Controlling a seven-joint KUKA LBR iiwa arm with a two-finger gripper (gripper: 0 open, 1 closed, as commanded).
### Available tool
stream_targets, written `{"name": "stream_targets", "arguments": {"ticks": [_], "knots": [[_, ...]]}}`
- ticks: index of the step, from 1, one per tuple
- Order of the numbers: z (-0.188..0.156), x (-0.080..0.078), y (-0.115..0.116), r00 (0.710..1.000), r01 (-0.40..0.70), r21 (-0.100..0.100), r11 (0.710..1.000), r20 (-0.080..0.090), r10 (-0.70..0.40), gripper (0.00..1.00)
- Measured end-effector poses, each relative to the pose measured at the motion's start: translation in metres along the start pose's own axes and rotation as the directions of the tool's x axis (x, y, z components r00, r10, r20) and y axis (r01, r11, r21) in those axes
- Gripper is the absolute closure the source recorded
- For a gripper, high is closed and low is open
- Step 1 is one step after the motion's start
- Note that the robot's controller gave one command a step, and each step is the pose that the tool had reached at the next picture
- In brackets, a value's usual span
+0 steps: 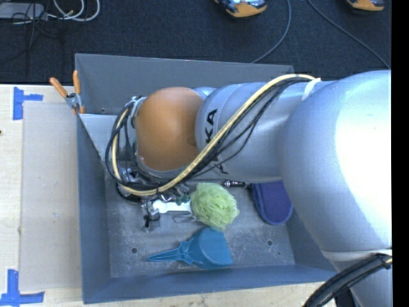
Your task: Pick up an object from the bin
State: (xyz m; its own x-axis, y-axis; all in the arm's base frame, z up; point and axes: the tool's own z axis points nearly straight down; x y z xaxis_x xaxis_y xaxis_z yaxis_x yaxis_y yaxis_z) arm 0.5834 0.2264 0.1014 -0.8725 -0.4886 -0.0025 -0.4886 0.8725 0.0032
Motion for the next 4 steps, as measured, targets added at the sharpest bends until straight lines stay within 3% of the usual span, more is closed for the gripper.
{"name": "stream_targets", "arguments": {"ticks": [1,2,3,4], "knots": [[0.024,-0.003,-0.020,0.982,0.187,0.007,0.982,0.021,-0.187,0.00],[0.016,-0.011,-0.018,0.982,0.183,0.010,0.983,0.055,-0.183,1.00],[-0.046,-0.012,-0.021,0.984,0.170,0.008,0.985,0.053,-0.170,1.00],[-0.240,-0.020,-0.020,0.904,0.426,0.019,0.905,0.044,-0.426,1.00]]}}
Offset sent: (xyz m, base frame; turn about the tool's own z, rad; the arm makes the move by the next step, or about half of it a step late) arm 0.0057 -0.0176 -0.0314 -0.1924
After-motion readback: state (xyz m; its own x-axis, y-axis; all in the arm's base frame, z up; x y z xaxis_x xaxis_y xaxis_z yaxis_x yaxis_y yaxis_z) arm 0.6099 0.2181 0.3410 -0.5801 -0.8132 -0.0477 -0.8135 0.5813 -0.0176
